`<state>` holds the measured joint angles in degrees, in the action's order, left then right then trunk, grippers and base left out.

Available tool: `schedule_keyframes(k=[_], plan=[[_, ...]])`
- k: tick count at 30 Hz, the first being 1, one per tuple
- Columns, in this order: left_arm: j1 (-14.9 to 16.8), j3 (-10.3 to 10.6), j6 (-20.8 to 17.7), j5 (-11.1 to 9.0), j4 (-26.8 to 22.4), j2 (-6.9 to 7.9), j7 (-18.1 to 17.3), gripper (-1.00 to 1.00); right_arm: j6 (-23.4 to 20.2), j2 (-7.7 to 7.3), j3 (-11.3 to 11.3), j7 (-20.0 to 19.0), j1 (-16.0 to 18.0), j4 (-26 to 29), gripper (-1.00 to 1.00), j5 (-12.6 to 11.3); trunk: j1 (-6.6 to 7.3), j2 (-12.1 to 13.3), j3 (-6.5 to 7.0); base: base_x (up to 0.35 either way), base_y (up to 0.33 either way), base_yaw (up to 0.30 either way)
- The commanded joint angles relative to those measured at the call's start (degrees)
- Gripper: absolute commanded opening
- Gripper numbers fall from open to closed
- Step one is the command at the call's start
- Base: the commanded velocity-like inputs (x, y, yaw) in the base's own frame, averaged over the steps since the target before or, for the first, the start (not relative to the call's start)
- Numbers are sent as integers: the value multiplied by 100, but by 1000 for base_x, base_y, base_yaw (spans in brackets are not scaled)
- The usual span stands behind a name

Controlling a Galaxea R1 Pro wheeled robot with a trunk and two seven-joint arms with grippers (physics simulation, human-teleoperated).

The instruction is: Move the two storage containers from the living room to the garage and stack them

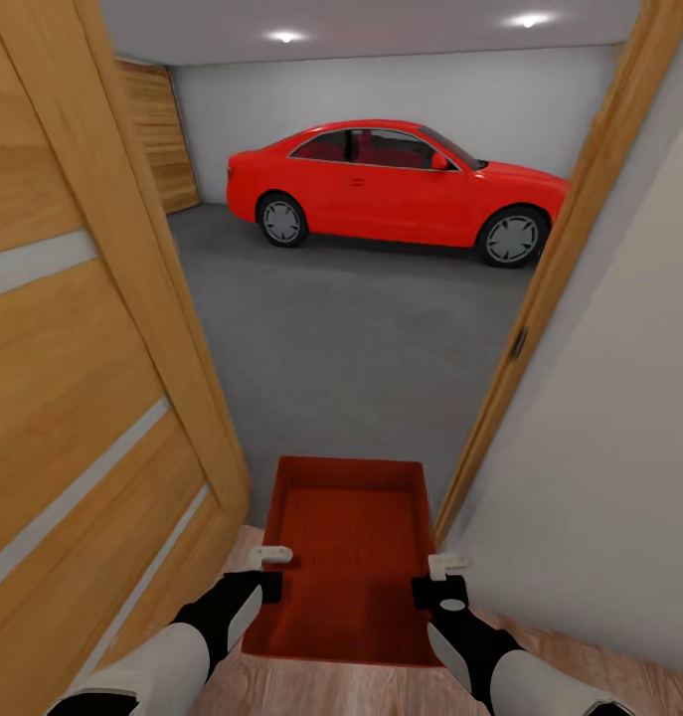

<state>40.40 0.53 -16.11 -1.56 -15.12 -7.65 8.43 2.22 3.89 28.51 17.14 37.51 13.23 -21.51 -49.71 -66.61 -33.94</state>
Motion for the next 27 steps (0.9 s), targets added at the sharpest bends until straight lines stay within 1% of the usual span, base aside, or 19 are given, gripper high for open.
schedule_keyframes(k=[1, 15, 19, 27], plan=[[3, 29, -31, 148, -71, 0, 62, -100, -4, -7, 146, 53, 1, -31, -100, -178, -1, -3, -5, 145, 260, -1], [3, 34, -24, 153, -79, -8, 62, -100, -10, -11, 152, 52, 1, -31, -100, -178, -1, -3, -5, 161, 266, 0], [3, 34, -24, 152, -79, -8, 62, -100, -10, -12, 152, 56, 1, -31, -100, -178, -1, -3, -5, 61, 67, -48], [3, 33, -24, 150, -71, -8, 63, -100, -11, -11, 149, 55, 1, -31, -100, -178, -1, -3, -5, 5, 5, -214]])
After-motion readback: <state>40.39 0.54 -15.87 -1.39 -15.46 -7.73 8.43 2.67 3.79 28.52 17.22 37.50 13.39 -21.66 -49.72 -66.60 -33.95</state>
